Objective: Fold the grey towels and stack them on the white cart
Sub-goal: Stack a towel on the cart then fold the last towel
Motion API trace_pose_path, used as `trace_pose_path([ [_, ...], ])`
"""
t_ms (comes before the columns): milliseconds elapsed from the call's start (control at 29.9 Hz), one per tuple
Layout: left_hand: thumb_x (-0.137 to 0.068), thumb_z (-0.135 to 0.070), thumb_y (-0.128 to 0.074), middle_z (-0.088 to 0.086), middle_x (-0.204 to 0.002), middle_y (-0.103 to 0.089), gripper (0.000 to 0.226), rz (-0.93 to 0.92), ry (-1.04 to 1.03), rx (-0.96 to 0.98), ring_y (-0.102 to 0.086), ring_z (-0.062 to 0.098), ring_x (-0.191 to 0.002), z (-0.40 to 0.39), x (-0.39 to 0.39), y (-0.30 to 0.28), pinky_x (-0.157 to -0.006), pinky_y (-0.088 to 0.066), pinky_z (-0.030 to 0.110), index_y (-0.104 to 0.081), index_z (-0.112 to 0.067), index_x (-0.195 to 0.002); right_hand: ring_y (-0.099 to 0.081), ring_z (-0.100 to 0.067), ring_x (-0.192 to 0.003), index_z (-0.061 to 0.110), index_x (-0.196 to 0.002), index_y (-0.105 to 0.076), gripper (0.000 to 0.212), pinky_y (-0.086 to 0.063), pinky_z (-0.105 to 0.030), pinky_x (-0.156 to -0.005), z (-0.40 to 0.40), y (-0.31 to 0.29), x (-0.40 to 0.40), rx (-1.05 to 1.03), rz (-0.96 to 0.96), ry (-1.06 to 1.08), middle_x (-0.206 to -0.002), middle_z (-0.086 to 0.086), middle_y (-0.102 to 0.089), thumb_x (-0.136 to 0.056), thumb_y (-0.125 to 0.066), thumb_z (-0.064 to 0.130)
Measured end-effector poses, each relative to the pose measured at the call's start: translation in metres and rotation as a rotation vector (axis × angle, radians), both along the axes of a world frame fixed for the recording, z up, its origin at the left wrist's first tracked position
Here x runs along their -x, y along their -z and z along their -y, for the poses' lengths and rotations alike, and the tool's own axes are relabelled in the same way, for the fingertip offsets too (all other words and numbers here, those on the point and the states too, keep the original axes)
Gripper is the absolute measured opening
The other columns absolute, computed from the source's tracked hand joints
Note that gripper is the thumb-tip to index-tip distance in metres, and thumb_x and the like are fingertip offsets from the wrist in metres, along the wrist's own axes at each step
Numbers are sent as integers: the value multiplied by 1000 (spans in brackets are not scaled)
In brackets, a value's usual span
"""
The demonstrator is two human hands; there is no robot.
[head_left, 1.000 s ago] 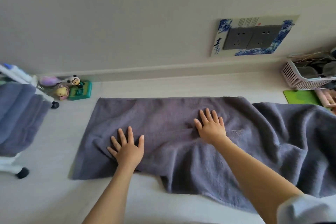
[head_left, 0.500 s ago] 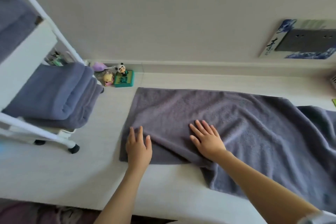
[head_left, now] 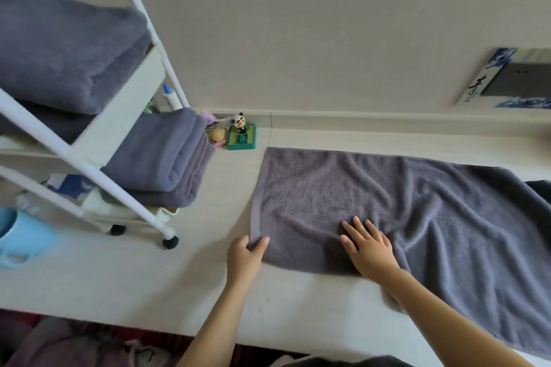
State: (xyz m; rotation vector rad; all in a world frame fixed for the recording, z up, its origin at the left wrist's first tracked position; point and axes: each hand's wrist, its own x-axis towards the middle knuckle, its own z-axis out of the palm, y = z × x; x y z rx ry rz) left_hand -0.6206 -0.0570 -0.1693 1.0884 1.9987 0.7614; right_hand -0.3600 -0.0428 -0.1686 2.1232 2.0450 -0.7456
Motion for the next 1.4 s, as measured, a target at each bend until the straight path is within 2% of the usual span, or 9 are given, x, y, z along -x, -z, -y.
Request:
trace_pose_path([
  [167, -90, -27, -60, 2, -58, -42, 39, -98, 4, -197, -43, 26, -62, -12, 12, -26, -57, -30, 33, -34, -14, -65, -19, -19, -140, 42, -142, -33, 44, -20, -39, -111, -18, -14, -12, -16, -64, 31, -156, 14, -19, -100, -25, 48],
  [301, -94, -30, -52, 14, -81, -61, 32, -376, 74, 42, -56, 36, -82, -17, 32, -25, -62, -35, 34, -41, -12, -69, -12, -19, -142, 42, -143, -31, 45, -15, -40, -112, -13, -14, -10, 26, 5, 27, -157, 10, -14, -100, -22, 49],
  [468, -91, -33, -56, 13, -129, -48, 47, -604, 230, 186, -46, 32, -119, -8, 26, -9, -90, -40, 39, -42, -13, -131, 1, -28, -145, 41, -147, -16, 52, 0, -44, -115, 4, -7, -2, -82, 161, 93, -159, 0, -2, -97, -17, 54],
  [568, -90, -35, -56, 13, -153, -22, 68, -637, 371, 39, -22, 31, -140, -5, 14, 4, -113, -17, 44, -26, -17, -147, 10, -35, -144, 40, -148, 1, 63, 2, -53, -114, 16, 4, 1, -14, 211, 224, -158, -13, 8, -93, -18, 63],
  [701, -97, -45, -36, 7, -159, 4, 63, -673, 638, 14, 6, 24, -147, -15, -1, 20, -115, 7, 45, -10, -24, -151, 14, -37, -143, 43, -145, 14, 66, 4, -58, -112, 26, 15, 4, 1, 224, 272, -156, -16, 14, -90, -14, 67],
  [868, -85, -53, -34, 15, -142, -46, 63, -738, 601, 36, -46, 37, -129, -15, 5, 34, -109, -23, 54, -51, -20, -135, 15, -39, -142, 42, -143, 20, 65, 7, -59, -111, 25, 18, 13, -15, 252, 221, -156, -16, 16, -91, -10, 66],
  [1135, -86, -55, -26, 17, -151, -30, 69, -751, 466, 56, -29, 35, -139, 12, 59, 41, -113, -6, 47, -39, -18, -143, 17, -41, -141, 36, -140, 28, 68, 9, -60, -110, 27, 20, 63, 5, 258, 102, -155, -17, 18, -89, -6, 67],
  [1302, -76, -45, -26, 21, -150, -30, 69, -674, 333, -17, -20, 37, -142, 13, 57, 29, -115, -5, 53, -52, -9, -129, -1, -40, -142, 34, -148, 12, 69, -11, -53, -112, 31, 7, 77, -54, 356, 13, -157, -17, 5, -89, -2, 67],
  [1403, -83, -45, -33, 20, -152, -28, 65, -664, 415, -87, -23, 38, -141, 8, 32, 29, -116, -5, 50, -46, -12, -137, 8, -34, -144, 33, -149, 5, 67, 7, -46, -114, 26, 8, 73, -123, 239, -68, -158, -12, 9, -90, 0, 64],
])
